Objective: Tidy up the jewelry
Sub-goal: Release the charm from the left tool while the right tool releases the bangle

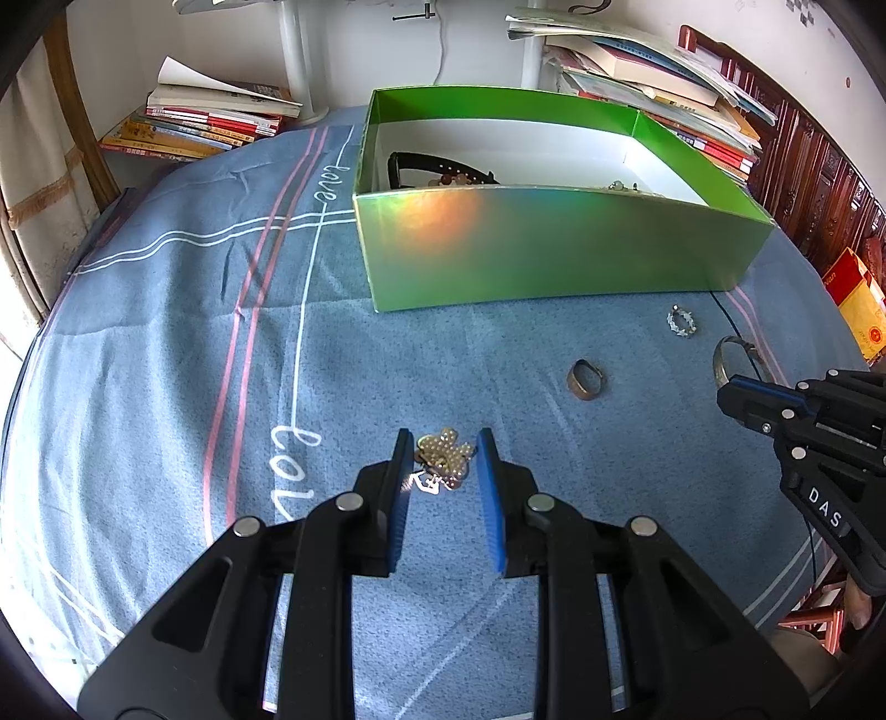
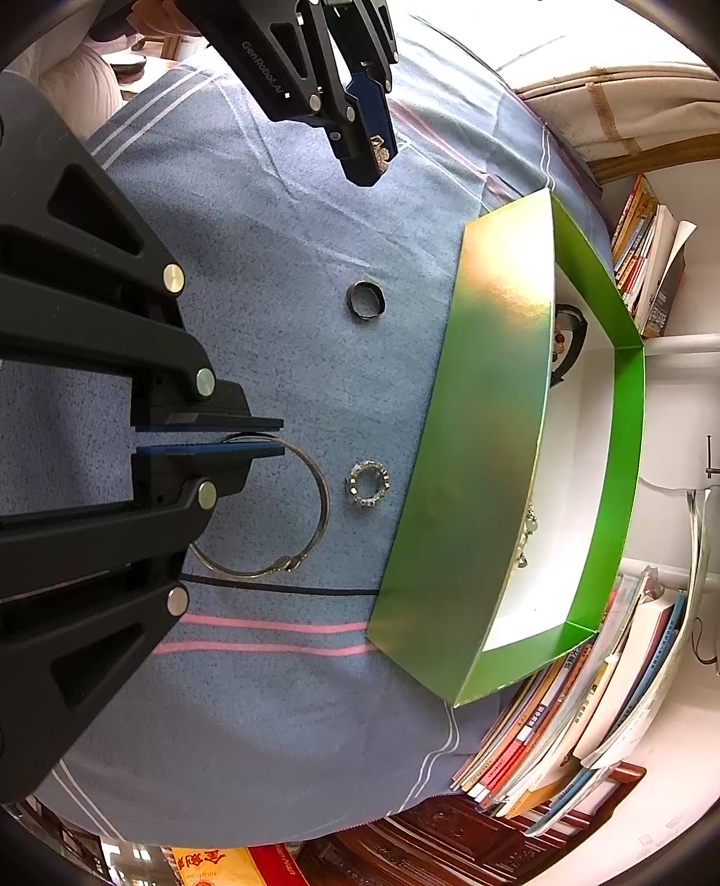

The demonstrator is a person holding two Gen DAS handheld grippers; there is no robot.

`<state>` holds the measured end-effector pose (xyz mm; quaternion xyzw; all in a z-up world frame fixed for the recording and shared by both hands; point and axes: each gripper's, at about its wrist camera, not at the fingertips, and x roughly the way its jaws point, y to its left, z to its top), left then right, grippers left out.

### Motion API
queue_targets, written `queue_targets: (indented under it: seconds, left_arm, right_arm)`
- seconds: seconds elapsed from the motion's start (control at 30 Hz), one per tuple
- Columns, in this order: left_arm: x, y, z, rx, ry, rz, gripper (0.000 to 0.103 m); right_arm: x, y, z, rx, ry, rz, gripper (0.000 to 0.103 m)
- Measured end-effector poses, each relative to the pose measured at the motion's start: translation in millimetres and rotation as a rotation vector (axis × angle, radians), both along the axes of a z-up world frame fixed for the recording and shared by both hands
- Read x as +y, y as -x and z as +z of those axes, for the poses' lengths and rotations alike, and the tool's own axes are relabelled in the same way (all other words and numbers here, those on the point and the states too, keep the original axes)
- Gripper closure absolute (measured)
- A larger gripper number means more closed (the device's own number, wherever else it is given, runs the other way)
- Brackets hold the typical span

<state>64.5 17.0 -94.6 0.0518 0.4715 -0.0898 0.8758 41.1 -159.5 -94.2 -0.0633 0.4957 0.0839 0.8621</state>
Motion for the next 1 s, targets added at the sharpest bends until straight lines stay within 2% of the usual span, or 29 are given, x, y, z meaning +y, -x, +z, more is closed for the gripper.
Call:
queue_targets:
  seconds: [0.1,0.2,0.33,0.43,0.5,0.6,0.67,0.77,0.87,0.93,0.97,1.0]
  left_arm:
    - [-1,2,5,-0.014,-0.006,0.000,0.080]
    - [-1,6,19,-0.056,-0.014,-0.002,0.080]
    - [3,0,51,-0.136,0.004,-0.007,0.080]
    - [6,-14,84,-0.235,0.001,0.006,0.080]
    - [7,-29,99,-0.271,0.016,0.006,0.080]
    - [4,-62,109,-0.271,0.044,-0.005,0.080]
    - [-1,-84,108,-0.250,0.058,-0.015,0.080]
    - [-16,-116,95,-0.195,0.056,-0.026,0.080]
    - [-28,-135,78,-0.144,0.057,-0.037,0.080]
    - [-36,-144,66,-0.116,0.054,-0.043,0.079]
    - [-38,-147,62,-0.108,0.053,-0.044,0.079]
    - [-38,-148,59,-0.103,0.052,-0.041,0.073]
  right_arm:
    - [-2,0,7,0.001,-0.036,0.009,0.100]
    - [-2,1,30,-0.050,-0.073,0.030,0.100]
    - [-11,-11,73,-0.166,-0.120,0.040,0.100]
    - [-21,-31,105,-0.301,-0.089,0.003,0.100]
    - [-30,-51,113,-0.336,-0.090,-0.040,0.100]
    - [-40,-88,104,-0.309,-0.092,-0.076,0.099]
    - [-40,-114,85,-0.260,-0.056,-0.088,0.099]
    - [-36,-137,55,-0.174,-0.047,-0.071,0.099]
    - [-32,-148,33,-0.127,-0.025,-0.070,0.099]
    - [-32,-150,28,-0.124,-0.015,-0.077,0.095]
    - [-34,-148,31,-0.132,-0.017,-0.081,0.087]
    - [-35,-146,34,-0.136,-0.026,-0.080,0.076]
